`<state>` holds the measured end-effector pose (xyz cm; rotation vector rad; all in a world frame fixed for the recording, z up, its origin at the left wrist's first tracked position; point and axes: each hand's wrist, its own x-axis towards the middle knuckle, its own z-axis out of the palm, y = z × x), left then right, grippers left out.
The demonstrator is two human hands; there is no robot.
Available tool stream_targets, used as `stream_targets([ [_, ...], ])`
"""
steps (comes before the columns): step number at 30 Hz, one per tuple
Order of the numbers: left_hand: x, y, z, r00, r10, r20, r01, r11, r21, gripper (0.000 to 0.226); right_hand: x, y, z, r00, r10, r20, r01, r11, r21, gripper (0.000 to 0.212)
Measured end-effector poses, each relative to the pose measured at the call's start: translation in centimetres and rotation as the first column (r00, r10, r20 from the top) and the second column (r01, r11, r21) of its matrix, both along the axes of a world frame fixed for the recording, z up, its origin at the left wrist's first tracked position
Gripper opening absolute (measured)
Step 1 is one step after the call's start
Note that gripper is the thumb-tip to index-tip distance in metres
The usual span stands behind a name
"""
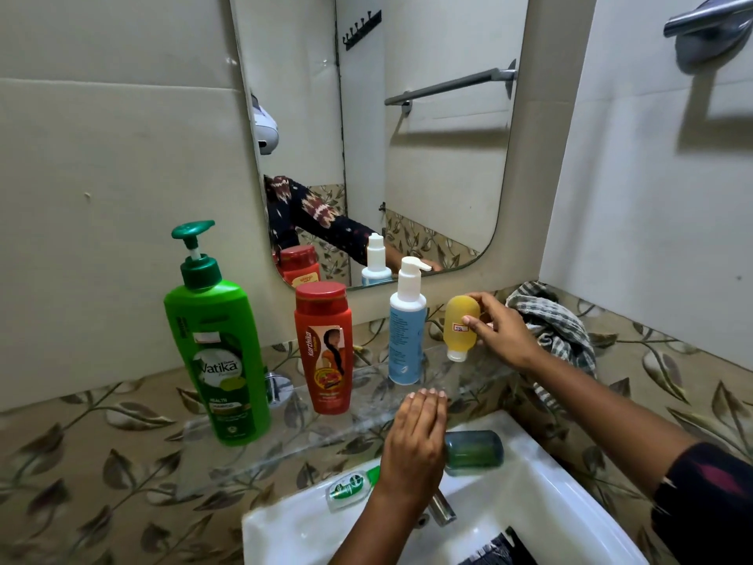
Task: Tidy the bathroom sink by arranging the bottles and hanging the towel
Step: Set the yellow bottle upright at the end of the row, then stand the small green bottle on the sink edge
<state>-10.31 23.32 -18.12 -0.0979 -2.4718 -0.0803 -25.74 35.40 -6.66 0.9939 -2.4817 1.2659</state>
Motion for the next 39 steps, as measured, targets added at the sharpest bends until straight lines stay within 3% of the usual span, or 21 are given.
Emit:
stream_targets([
  [3,0.3,-0.2,0.2,1.0,0.0,0.006,0.0,0.999,-0.035,0.05,0.0,0.1,-0.7,0.999,-0.052,-0.011,0.052,0.998,-0.04,0.047],
  [6,1.2,-0.4,-0.2,1.0,0.008,0.003,-0.008,0.998,-0.062,0.052,0.6,-0.2,-1.9,0.981,-0.187,-0.055,0.175,0.969,-0.174,0.058],
  [11,3.6,-0.6,-2.6,0.999,-0.034,0.016,0.034,0.999,-0.002,0.058,4.7,-1.2,-4.4,0.931,-0.359,-0.066,0.255,0.77,-0.585,0.038],
  [13,5.0,-1.3,-4.3,0.997,-0.041,0.061,0.04,0.999,0.017,0.055,7.1,-1.8,-5.8,0.913,-0.4,-0.083,0.253,0.712,-0.655,0.027],
  [18,9.2,-4.4,-8.8,0.968,0.003,0.252,-0.024,0.996,0.082,0.051,13.4,-4.2,-11.4,0.975,-0.199,-0.098,0.134,0.88,-0.455,0.017],
  [21,11.2,-6.7,-10.8,0.949,0.045,0.312,-0.093,0.986,0.14,0.057,16.4,-6.3,-15.0,0.984,-0.074,0.164,0.132,0.916,-0.38,0.019],
  [24,12.4,-8.3,-12.0,0.926,0.077,0.369,-0.16,0.967,0.198,0.063,18.5,-8.6,-19.0,0.814,-0.022,0.581,0.227,0.932,-0.282,0.017],
  [26,13.2,-9.8,-12.6,0.919,0.079,0.386,-0.171,0.963,0.21,0.064,19.5,-10.7,-21.4,0.674,-0.063,0.736,0.276,0.946,-0.172,0.009],
  [28,14.0,-11.0,-12.8,0.912,0.091,0.401,-0.189,0.959,0.211,0.065,19.3,-12.7,-22.9,0.56,-0.158,0.813,0.393,0.915,-0.092,0.019],
  [30,14.5,-11.9,-13.1,0.911,0.104,0.398,-0.189,0.965,0.181,0.064,18.1,-14.5,-23.6,0.466,-0.259,0.846,0.52,0.854,-0.026,0.033],
  [33,15.0,-12.3,-13.2,0.894,0.086,0.439,-0.163,0.976,0.141,0.06,15.9,-16.2,-23.9,0.404,-0.344,0.848,0.594,0.804,0.043,0.05],
  [37,15.6,-12.6,-13.0,0.886,0.046,0.462,-0.092,0.993,0.078,0.046,14.1,-17.1,-24.2,0.439,-0.472,0.765,0.521,0.827,0.212,0.07],
  [38,15.7,-12.6,-13.2,0.902,0.033,0.431,-0.043,0.999,0.013,0.035,13.9,-17.3,-24.3,0.46,-0.481,0.747,0.502,0.834,0.228,0.073],
  [39,15.7,-12.5,-13.5,0.902,0.047,0.43,-0.032,0.999,-0.041,0.037,13.7,-17.5,-24.4,0.478,-0.49,0.729,0.492,0.837,0.24,0.074],
])
